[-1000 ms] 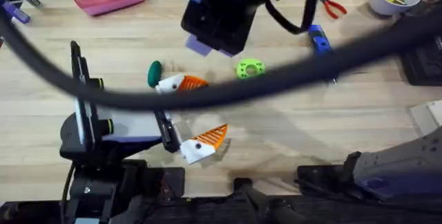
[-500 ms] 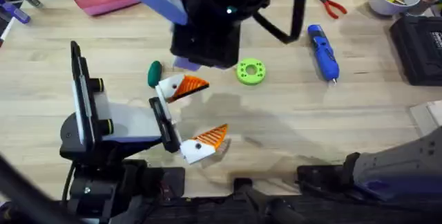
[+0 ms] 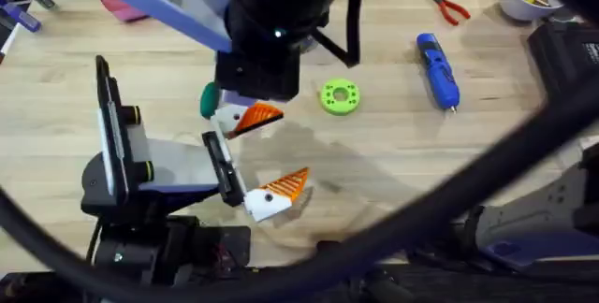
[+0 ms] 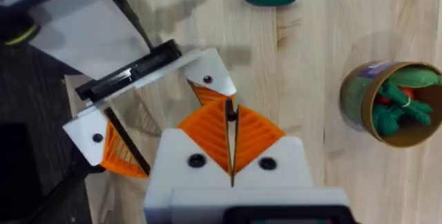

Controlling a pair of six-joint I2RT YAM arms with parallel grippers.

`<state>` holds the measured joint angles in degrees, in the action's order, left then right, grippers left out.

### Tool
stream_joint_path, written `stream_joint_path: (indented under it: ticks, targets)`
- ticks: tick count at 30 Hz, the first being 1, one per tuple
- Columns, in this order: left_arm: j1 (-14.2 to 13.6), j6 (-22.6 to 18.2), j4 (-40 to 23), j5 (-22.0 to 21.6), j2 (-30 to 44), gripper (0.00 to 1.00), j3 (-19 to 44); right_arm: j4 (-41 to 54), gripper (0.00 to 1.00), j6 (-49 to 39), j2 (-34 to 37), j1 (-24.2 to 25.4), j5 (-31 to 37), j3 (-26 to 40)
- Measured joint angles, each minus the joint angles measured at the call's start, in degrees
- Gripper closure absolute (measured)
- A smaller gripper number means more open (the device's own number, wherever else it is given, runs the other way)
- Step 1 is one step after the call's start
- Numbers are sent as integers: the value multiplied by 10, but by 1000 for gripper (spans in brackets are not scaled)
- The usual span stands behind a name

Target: Pick up the gripper from the table and insert it into the empty holder that is missing its gripper. Then pick up a screw, insert it into the mounting hole, and use the screwdriver to tighten it. Finally, clean up the table by picking up the vegetable and placing it into the bucket.

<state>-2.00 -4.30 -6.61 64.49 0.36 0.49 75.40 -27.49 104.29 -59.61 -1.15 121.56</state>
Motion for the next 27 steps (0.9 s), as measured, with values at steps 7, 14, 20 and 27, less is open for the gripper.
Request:
stream_joint_path:
  ticks: [7,14,20,27]
  targets:
    - [0,0,0,0,0,15,0,1,998,0,11,-6,-3,0]
    - [0,0,0,0,0,14,0,1,998,0,14,-12,-5,0]
    - [0,0,0,0,0,14,0,1,998,0,14,-12,-5,0]
    - [0,0,0,0,0,14,0,1,998,0,15,-13,-5,0]
